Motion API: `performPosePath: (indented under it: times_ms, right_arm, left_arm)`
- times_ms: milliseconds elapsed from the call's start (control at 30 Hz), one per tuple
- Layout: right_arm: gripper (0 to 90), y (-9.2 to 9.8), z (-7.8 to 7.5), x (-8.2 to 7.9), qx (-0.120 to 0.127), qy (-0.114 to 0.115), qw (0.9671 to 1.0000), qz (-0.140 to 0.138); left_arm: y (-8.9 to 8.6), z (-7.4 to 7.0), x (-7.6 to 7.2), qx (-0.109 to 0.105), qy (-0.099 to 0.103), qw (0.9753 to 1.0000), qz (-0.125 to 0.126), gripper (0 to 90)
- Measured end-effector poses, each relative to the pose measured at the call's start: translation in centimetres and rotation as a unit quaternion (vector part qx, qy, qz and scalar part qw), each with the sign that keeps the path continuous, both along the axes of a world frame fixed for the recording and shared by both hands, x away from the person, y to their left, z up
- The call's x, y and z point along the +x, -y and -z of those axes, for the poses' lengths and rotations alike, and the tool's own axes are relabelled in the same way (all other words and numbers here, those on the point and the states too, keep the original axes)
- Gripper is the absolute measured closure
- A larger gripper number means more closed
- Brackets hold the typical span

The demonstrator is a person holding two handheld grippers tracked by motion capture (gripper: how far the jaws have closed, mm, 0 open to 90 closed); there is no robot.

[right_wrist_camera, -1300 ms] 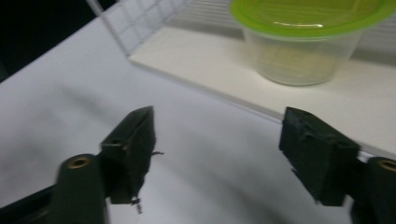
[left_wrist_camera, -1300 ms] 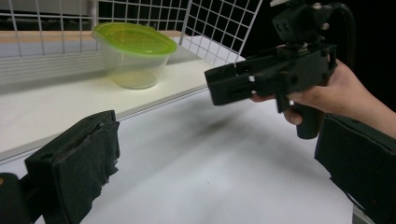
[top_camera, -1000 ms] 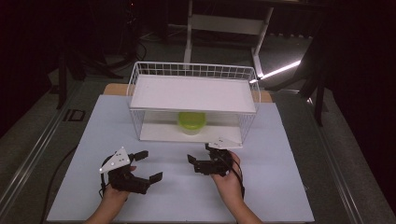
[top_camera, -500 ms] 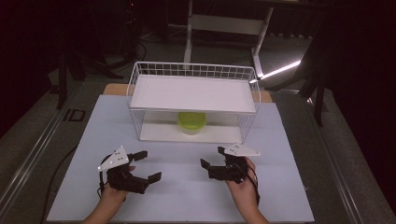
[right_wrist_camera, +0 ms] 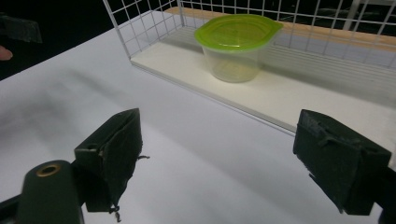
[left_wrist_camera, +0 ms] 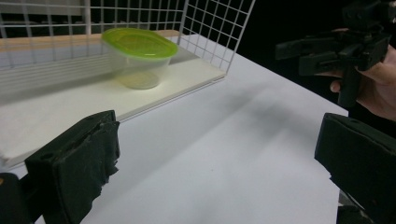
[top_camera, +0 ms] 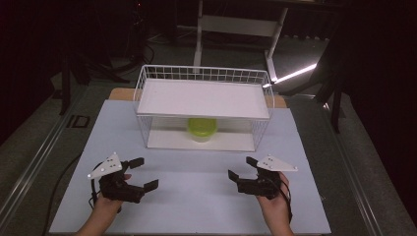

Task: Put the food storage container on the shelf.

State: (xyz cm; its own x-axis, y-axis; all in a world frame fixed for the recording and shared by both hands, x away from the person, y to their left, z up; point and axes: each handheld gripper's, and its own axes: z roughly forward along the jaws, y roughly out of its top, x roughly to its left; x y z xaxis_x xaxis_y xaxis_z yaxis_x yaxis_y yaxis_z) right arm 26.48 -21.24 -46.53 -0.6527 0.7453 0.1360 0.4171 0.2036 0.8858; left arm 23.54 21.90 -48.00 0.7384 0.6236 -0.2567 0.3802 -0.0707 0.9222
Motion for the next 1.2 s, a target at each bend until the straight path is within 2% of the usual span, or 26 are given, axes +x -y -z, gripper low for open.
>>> performPosePath:
  times_ms: [67,233,333,433,567,667,767,933,1033,1133,1200]
  right_arm:
    - [15.5,0.4,0.1,-0.2,0.001,-0.001,1.0,0.002]
    - [15.4,1.4,0.1,-0.9,-0.018,0.008,0.9998,0.0]
    - [15.4,2.3,0.2,-1.0,-0.005,0.004,1.0,0.007]
    - [15.4,2.9,0.4,-1.3,-0.009,0.004,0.9999,0.009]
    - [15.4,3.9,0.7,-1.6,-0.014,0.005,0.9999,0.005]
    - [15.4,4.5,0.9,-1.7,-0.021,0.007,0.9997,0.001]
    - [15.4,5.1,1.3,-1.8,-0.011,0.004,0.9999,0.012]
    - [15.3,5.7,1.8,-2.0,-0.015,0.0,0.9997,0.018]
    - [15.3,6.1,2.1,-2.1,-0.008,-0.002,0.9997,0.023]
    - [15.3,6.6,2.4,-1.9,-0.014,-0.001,0.9995,0.028]
    - [15.3,6.8,2.8,-1.8,-0.018,-0.003,0.9995,0.027]
  left_arm:
    - [-0.5,0.1,-0.1,0.002,-0.003,1.0,-0.006,0.9]
    - [-1.9,0.3,-0.6,0.004,-0.003,0.9998,-0.019,0.9]
    - [-2.6,0.4,-0.8,0.007,-0.007,0.9995,-0.029,0.9]
    - [-3.0,0.4,-1.1,0.014,-0.007,0.9993,-0.033,0.9]
    - [-3.4,0.7,-1.3,0.028,-0.011,0.9989,-0.036,0.9]
    - [-3.8,0.9,-1.4,0.025,-0.015,0.9988,-0.04,0.9]
    - [-4.0,1.2,-1.7,0.027,-0.017,0.9986,-0.041,0.9]
    - [-4.5,1.5,-1.9,0.025,-0.014,0.9986,-0.045,0.9]
    - [-4.8,2.0,-2.0,0.024,-0.013,0.9985,-0.047,0.9]
    - [-4.9,2.4,-2.0,0.031,-0.018,0.9984,-0.044,0.9]
    - [-4.8,2.5,-2.0,0.026,-0.021,0.9987,-0.04,0.9]
